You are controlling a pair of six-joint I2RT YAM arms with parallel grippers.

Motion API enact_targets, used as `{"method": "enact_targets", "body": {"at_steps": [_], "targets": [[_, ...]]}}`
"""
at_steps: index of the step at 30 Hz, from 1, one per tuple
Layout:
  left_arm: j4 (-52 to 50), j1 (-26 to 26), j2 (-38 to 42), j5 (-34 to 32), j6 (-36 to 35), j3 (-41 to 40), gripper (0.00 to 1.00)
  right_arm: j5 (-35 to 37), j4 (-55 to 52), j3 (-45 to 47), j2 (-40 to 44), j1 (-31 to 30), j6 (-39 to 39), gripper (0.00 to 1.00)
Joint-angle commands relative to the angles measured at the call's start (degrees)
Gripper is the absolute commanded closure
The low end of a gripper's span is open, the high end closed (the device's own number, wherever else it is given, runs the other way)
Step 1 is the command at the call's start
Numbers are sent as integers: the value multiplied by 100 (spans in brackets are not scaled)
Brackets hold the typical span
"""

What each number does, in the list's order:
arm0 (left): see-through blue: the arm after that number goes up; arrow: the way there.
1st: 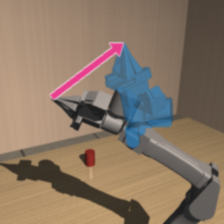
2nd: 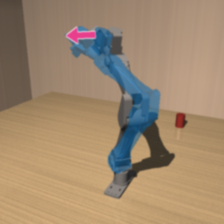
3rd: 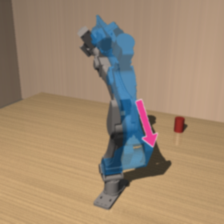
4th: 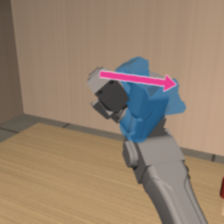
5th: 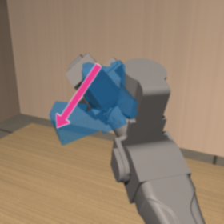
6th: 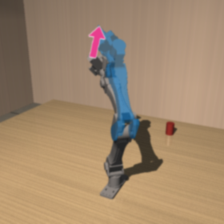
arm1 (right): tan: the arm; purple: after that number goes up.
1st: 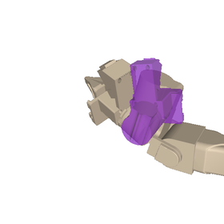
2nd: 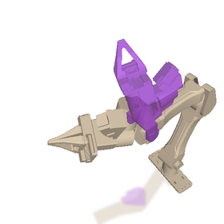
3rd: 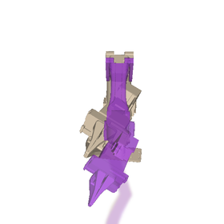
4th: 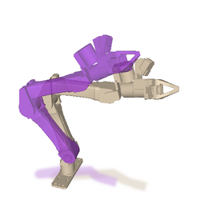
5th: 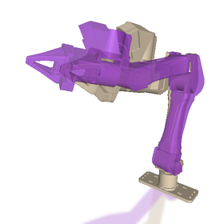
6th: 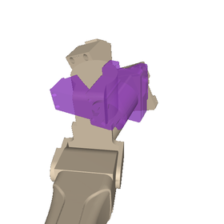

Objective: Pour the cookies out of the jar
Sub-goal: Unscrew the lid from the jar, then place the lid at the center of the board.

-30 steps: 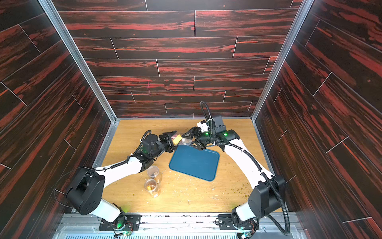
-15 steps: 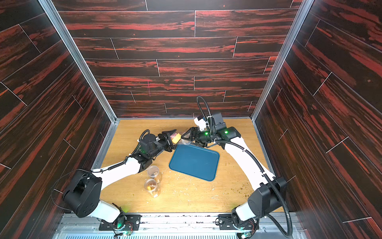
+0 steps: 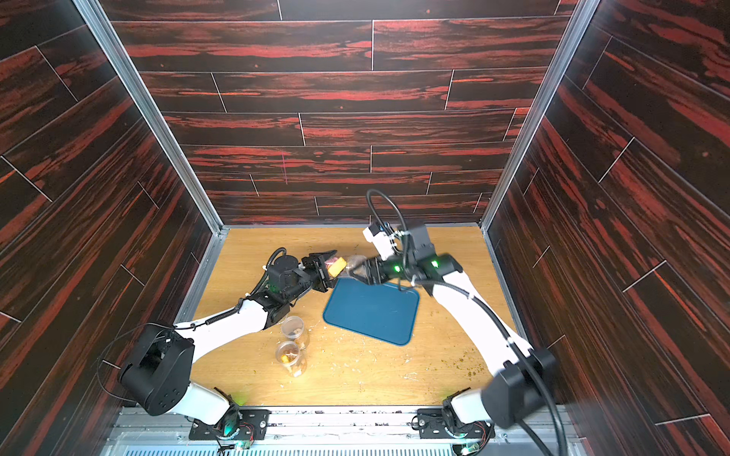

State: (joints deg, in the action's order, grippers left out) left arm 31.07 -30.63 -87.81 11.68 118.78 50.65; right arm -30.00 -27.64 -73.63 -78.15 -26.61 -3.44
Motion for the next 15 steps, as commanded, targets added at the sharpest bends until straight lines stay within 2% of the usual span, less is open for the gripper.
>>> {"method": "enact_targets", "body": {"at_steps": [1, 4, 7, 11, 15], "targets": [[7, 128, 126, -36, 450, 32, 48, -29, 726, 361, 456, 29, 1614, 32], [-4, 127, 115, -26, 445, 63, 48, 54, 623, 242, 351, 33, 1938, 31], [-22, 127, 111, -35, 449, 74, 48, 64, 564, 140, 272, 42, 1889, 31], [-13, 128, 136, -93, 446, 40, 48, 25, 623, 178, 380, 126, 1408, 31], [-1, 127, 136, -108, 446, 19, 48, 173, 439, 148, 521, 578, 360, 32]]}}
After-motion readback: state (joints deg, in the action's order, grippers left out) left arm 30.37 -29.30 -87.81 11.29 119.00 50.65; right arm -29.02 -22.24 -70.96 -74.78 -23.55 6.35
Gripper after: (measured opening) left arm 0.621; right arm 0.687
